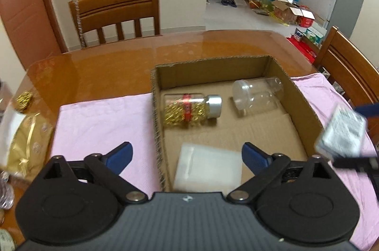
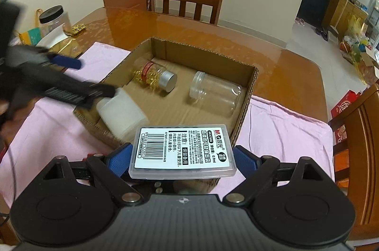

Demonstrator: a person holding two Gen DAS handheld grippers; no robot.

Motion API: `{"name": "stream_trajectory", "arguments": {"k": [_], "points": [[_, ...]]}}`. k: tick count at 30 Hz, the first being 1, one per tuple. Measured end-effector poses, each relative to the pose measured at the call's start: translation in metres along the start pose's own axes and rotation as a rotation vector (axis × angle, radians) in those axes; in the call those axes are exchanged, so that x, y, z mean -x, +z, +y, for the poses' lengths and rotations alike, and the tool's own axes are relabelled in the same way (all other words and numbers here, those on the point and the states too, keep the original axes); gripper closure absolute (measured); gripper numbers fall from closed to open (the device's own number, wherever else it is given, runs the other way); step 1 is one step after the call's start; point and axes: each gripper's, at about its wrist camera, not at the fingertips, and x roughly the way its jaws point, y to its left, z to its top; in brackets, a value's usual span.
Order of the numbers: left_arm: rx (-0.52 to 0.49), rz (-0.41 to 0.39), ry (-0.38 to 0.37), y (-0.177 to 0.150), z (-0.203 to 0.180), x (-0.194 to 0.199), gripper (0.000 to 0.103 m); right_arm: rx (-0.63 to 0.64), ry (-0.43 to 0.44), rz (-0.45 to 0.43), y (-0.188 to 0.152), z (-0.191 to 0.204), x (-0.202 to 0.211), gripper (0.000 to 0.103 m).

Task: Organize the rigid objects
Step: 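Carry the white box and battery card into the box and release the white box, then lower the battery card into the box with the right tool, then move both tools back toward the toys on the cloth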

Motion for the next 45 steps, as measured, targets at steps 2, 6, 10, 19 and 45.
{"name": "stream_trajectory", "arguments": {"k": [2,6,10,19,45], "points": [[0.003,-0.003,0.025,-0.007,0.005,0.01,0.004,-0.004,-0.006,-0.003,0.007,-0.002,-0.006,0.01],[0.041,-0.001,0.056,-0.021,0.017,0.025,0.004,-0.019,-0.009,-0.014,0.022,-0.006,-0.016,0.01],[0.072,-0.007,0.074,-0.034,0.029,0.034,0.004,-0.024,-0.02,-0.034,0.041,-0.009,-0.027,0.01],[0.065,0.014,0.11,-0.045,0.038,0.035,0.004,-0.055,-0.082,-0.094,0.063,-0.014,-0.033,0.0],[0.094,0.057,0.082,-0.099,0.012,0.031,0.003,-0.158,-0.156,0.04,-0.084,0.023,-0.034,0.0]]}}
